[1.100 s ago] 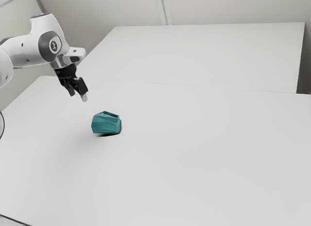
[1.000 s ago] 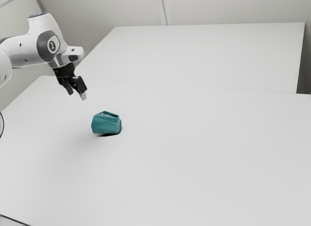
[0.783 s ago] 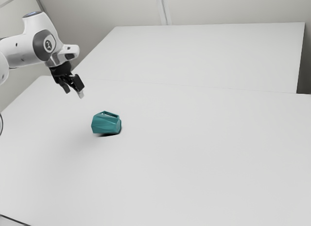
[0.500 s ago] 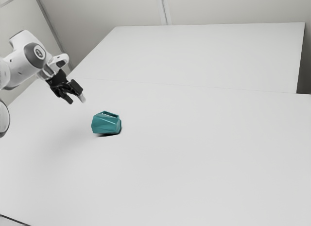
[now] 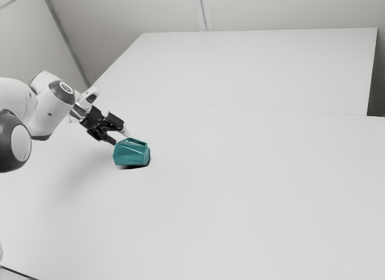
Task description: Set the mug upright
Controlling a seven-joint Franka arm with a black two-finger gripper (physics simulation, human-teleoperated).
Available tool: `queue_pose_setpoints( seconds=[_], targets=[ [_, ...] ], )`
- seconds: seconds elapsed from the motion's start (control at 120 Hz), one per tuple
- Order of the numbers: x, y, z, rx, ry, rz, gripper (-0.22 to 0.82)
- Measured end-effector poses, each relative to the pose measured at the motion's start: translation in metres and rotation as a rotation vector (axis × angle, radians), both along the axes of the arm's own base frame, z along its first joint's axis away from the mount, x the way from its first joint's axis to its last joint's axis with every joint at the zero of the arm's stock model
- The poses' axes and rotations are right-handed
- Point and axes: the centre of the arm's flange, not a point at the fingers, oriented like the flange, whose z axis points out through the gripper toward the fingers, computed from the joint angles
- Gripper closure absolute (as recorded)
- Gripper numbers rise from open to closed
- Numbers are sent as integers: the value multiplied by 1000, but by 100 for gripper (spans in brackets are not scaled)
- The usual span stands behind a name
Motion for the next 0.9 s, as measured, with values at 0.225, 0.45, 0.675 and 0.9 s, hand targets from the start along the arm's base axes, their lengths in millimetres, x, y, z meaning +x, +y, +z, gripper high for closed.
queue_pose_setpoints(
  seconds=[0.225,0.45,0.675,0.9],
  targets=[
    [-5,7,-10,-15,1,21,0],
    [-7,3,-27,-86,25,35,0],
    [-5,-1,-37,-151,34,50,4],
    [-5,-6,-37,-187,36,52,35]
  ],
)
